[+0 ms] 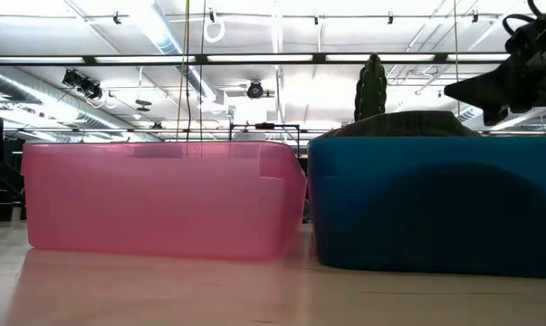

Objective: Pick & Place hat
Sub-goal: Put the left blue cap into the red bin

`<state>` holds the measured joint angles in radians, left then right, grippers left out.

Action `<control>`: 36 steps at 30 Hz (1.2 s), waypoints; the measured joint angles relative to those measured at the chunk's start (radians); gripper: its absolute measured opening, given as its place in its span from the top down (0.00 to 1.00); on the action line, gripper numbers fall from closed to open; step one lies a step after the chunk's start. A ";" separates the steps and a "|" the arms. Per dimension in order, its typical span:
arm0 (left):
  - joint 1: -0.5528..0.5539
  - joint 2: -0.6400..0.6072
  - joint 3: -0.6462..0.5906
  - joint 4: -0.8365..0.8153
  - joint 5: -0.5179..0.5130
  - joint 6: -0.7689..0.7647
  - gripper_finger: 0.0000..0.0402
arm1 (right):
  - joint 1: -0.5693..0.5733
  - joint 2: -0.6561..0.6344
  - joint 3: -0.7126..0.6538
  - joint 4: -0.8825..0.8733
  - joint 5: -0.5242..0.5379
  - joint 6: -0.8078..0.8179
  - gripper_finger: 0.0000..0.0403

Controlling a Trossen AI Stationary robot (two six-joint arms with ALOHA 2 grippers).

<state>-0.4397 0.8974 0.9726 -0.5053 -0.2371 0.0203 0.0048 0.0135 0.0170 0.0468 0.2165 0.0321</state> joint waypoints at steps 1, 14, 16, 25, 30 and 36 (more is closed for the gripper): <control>0.000 0.000 0.000 -0.001 0.000 -0.005 0.97 | 0.000 0.000 0.000 0.002 0.000 -0.011 0.97; 0.000 0.049 0.000 -0.003 -0.109 -0.009 0.97 | 0.000 0.001 0.000 0.002 0.000 0.067 0.97; 0.002 0.060 0.000 -0.002 -0.147 -0.012 0.97 | 0.000 0.000 0.000 0.003 0.000 0.059 0.97; 0.163 0.144 0.000 -0.053 -0.278 -0.084 0.97 | 0.000 0.001 0.000 0.004 0.000 0.063 0.97; 0.336 0.169 0.000 -0.193 -0.280 -0.214 0.97 | 0.000 0.001 0.000 0.004 0.000 0.063 0.97; 0.537 0.198 0.000 -0.309 -0.279 -0.277 0.97 | 0.000 0.001 0.000 0.004 0.000 0.063 0.97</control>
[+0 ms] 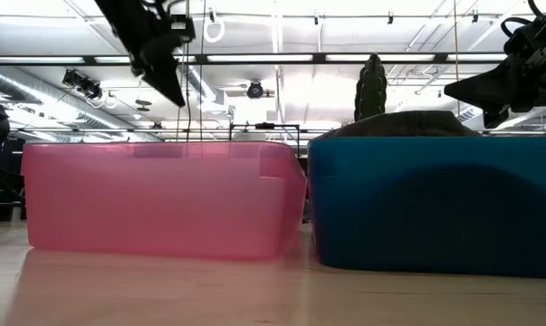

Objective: Pick & Place hat
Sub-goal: Put the left blue cap into the red bin

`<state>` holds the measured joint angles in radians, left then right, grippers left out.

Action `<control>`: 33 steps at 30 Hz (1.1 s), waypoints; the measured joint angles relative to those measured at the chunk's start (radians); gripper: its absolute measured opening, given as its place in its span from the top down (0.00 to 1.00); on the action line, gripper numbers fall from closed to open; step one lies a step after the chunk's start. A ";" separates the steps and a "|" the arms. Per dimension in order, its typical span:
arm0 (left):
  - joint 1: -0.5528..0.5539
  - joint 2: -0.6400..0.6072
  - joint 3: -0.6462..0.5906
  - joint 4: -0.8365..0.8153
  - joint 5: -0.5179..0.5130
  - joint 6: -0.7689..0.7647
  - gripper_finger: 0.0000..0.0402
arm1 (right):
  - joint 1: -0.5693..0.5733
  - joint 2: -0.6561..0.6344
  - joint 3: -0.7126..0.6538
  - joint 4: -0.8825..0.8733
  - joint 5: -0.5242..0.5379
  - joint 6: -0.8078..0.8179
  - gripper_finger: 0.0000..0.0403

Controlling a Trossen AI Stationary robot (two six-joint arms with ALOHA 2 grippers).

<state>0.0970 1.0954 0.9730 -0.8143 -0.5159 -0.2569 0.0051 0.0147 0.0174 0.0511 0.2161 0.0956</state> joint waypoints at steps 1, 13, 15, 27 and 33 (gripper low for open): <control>0.034 0.003 0.000 -0.004 0.007 -0.012 0.97 | 0.000 0.000 0.000 0.000 0.000 0.000 0.97; 0.325 0.112 0.000 -0.065 0.144 -0.045 0.96 | 0.000 0.000 0.000 0.000 0.000 0.000 0.97; 0.347 0.138 0.000 -0.073 0.153 -0.048 0.94 | 0.000 0.000 0.000 0.000 0.000 0.000 0.97; 0.391 0.243 0.000 -0.113 0.200 -0.225 0.51 | 0.000 0.000 0.000 0.000 0.000 0.000 0.97; 0.391 0.287 0.000 -0.124 0.227 -0.291 0.41 | 0.000 0.000 0.000 0.000 0.000 0.000 0.97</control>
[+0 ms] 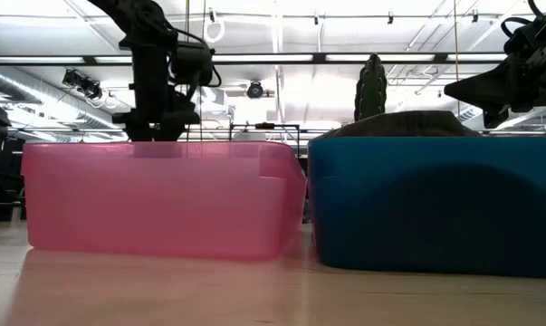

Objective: Pick & Place hat
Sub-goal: Put the left blue cap into the red bin

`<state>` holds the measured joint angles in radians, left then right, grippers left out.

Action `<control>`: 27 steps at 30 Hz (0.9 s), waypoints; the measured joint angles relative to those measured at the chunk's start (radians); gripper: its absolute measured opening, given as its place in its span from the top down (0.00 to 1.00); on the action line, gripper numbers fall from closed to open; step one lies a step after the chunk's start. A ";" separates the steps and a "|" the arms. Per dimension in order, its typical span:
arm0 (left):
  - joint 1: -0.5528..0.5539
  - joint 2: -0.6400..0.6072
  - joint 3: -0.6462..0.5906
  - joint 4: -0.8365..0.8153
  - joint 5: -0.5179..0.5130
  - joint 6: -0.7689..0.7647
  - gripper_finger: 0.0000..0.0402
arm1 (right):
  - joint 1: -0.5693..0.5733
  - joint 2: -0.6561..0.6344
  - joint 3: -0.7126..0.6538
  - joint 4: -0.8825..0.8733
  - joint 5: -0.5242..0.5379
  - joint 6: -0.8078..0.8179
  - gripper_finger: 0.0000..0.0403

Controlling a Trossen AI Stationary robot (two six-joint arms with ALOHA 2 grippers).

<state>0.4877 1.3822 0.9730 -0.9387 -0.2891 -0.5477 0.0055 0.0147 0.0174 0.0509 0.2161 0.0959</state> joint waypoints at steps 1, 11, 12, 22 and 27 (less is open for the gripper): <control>-0.001 0.011 0.000 0.002 0.000 -0.008 0.41 | 0.000 0.000 0.000 0.000 0.000 0.000 0.97; 0.008 0.156 0.000 0.024 -0.003 -0.042 0.48 | 0.000 0.000 0.000 0.000 0.000 0.000 0.97; 0.011 0.167 0.000 0.024 -0.004 -0.041 0.49 | 0.000 0.000 0.000 0.000 0.000 0.000 0.97; 0.053 0.223 0.000 0.039 -0.003 -0.004 0.61 | 0.000 0.000 0.000 0.001 0.000 0.000 0.97; 0.082 0.230 0.000 0.034 -0.002 0.040 0.70 | 0.000 0.000 0.000 0.001 0.000 0.000 0.97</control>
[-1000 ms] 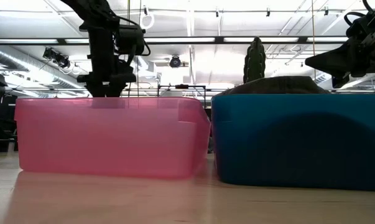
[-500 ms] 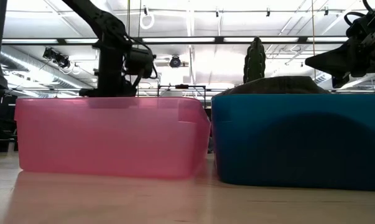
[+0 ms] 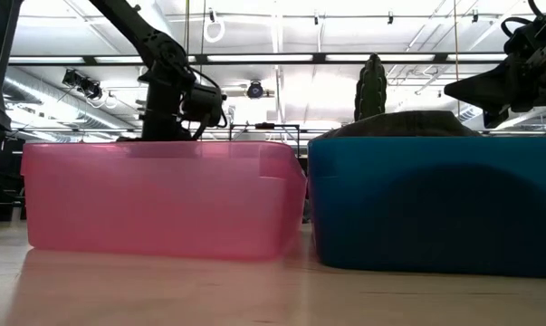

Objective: Pick & Place hat
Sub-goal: Put the left blue cap into the red bin

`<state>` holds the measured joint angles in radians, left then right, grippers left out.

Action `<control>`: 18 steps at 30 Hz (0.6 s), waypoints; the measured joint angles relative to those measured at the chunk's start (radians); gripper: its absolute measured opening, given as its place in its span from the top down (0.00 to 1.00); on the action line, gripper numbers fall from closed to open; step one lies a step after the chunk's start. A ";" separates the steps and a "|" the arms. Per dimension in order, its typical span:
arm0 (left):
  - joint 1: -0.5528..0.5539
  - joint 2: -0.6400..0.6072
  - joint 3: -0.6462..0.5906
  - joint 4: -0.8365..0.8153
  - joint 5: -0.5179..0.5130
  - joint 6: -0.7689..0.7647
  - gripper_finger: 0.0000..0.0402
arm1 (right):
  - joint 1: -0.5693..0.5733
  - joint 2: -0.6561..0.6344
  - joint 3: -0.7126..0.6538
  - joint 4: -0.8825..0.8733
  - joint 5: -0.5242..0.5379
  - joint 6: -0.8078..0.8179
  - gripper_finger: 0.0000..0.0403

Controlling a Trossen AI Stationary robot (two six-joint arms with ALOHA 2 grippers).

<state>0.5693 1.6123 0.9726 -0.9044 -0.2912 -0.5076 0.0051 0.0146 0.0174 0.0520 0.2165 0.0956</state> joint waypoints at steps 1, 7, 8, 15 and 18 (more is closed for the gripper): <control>0.006 0.000 0.000 -0.001 0.000 0.026 0.73 | 0.000 0.000 0.000 0.000 0.000 0.000 0.97; 0.040 0.000 0.000 -0.054 -0.036 0.131 0.97 | 0.000 0.000 0.000 -0.001 0.000 0.000 0.97; 0.042 0.000 0.000 -0.061 -0.047 0.147 0.98 | 0.000 0.000 0.000 -0.001 0.000 0.000 0.97; 0.042 -0.017 0.000 -0.098 -0.081 0.243 0.99 | 0.000 0.000 0.000 -0.001 0.000 0.000 0.97; 0.025 -0.047 0.000 -0.142 -0.083 0.291 0.99 | 0.000 0.000 0.000 -0.001 0.000 0.000 0.97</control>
<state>0.5940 1.5652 0.9726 -1.0460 -0.3742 -0.2170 0.0055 0.0143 0.0174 0.0513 0.2165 0.0956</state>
